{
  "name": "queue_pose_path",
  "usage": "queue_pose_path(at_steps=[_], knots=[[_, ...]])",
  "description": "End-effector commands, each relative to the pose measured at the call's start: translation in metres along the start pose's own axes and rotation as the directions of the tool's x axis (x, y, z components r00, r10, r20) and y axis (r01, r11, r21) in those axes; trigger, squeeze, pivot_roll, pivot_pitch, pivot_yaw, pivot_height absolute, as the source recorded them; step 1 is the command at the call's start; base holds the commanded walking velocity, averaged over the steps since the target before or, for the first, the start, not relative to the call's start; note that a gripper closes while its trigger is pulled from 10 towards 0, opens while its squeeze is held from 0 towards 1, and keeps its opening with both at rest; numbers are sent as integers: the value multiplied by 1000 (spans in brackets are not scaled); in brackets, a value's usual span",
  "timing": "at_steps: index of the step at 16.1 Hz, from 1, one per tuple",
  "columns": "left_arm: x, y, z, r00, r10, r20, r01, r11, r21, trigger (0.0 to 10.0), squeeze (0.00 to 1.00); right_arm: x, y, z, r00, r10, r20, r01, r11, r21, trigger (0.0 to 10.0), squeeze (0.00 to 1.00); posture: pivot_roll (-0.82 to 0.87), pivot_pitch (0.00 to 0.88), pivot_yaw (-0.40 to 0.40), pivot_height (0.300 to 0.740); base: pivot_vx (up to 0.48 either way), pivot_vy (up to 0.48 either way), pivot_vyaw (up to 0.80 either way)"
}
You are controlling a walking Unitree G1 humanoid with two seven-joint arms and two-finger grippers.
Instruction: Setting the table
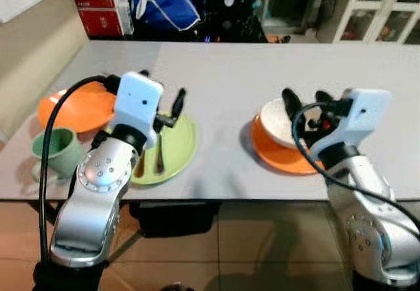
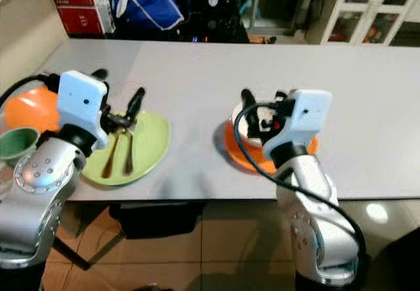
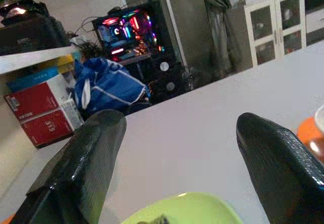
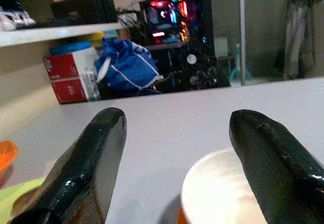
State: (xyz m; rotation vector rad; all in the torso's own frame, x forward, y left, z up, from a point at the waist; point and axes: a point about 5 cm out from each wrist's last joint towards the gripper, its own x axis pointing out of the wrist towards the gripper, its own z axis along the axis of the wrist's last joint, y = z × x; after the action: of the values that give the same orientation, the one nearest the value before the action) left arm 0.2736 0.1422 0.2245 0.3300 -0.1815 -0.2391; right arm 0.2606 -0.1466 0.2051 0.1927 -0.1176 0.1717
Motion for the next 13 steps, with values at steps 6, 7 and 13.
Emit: queue_pose_path(at_steps=[6, 7, 13], knots=[[-3, -5, -5, 1000, 2, -4, -2, 1000, 13, 10000, 0, 3, 10, -9, 997, 29, -70, -29, 1000, -8, 10000, 0, 14, 0, 22, 740, 0, 379, 0], [1, -2, 0, 1000, 21, 16, -21, 1000, 15, 10000, 0, 7, 14, -9, 996, 47, -74, -47, 999, -8, 10000, 0, 26, 0, 7, 740, 0, 379, 0], [7, 7, -7, 994, 109, -5, -109, 994, -9, 10000, 0, 17, 14, -16, 991, 46, -122, -54, 996, -69, 10000, 0, 13, 0, -10, 740, 0, 379, 0]])
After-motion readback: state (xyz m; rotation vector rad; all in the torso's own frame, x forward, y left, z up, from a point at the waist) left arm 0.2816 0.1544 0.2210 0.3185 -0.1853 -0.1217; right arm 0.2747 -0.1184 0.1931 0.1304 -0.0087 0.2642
